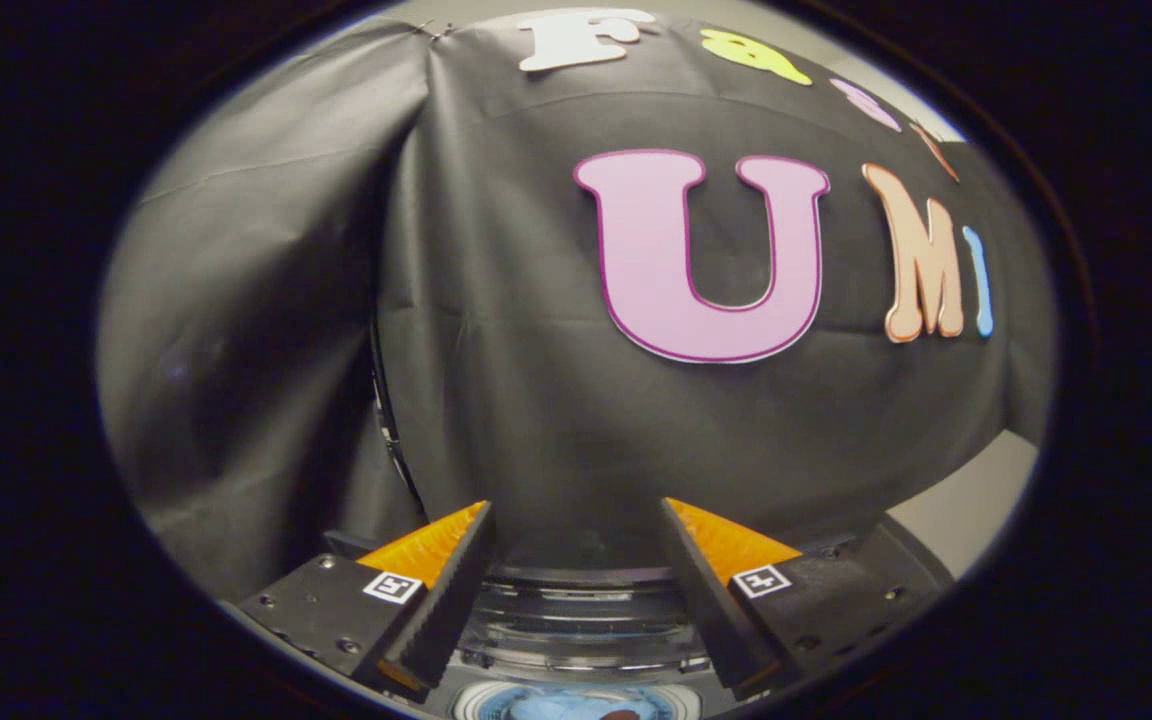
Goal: Put the clothes into the washing machine and then close the washing machine lid.
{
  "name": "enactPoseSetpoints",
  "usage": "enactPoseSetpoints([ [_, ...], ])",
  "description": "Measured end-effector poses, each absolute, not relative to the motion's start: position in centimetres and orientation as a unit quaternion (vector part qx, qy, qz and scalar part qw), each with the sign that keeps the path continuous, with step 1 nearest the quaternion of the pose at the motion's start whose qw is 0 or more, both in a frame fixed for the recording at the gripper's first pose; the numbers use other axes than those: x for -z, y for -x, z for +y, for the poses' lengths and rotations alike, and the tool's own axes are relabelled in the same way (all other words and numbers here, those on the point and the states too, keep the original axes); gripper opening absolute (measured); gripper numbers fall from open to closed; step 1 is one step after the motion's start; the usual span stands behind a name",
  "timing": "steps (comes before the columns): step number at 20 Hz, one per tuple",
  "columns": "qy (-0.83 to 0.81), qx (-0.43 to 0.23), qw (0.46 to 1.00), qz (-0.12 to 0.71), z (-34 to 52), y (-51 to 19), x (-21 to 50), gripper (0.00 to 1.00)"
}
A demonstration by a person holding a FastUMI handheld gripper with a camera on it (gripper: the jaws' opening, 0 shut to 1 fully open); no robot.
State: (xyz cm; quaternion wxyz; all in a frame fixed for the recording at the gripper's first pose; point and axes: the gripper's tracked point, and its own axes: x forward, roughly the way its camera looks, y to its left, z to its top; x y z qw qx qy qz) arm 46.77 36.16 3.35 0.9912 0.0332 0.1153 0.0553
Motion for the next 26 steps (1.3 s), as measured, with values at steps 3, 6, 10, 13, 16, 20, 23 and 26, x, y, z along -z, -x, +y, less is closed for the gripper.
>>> enactPoseSetpoints([
  [3, -0.007, -0.035, 0.992, 0.119, 35.2, -48.5, -1.8, 0.97],
  [6, 0.006, -0.037, 0.993, 0.116, 35.3, -48.8, -0.8, 0.97],
  [10, -0.029, -0.039, 0.994, 0.098, 35.7, -49.1, -0.4, 0.96],
  [13, -0.031, -0.040, 0.994, 0.102, 35.5, -49.1, -0.4, 0.97],
  [16, -0.033, -0.042, 0.993, 0.101, 35.4, -48.9, -0.6, 0.97],
  [20, -0.031, -0.042, 0.994, 0.093, 35.1, -49.1, -0.8, 0.97],
  [23, -0.032, -0.036, 0.995, 0.091, 34.8, -49.5, -0.7, 0.97],
  [26, -0.030, -0.034, 0.995, 0.090, 34.6, -49.3, -0.8, 0.97],
])
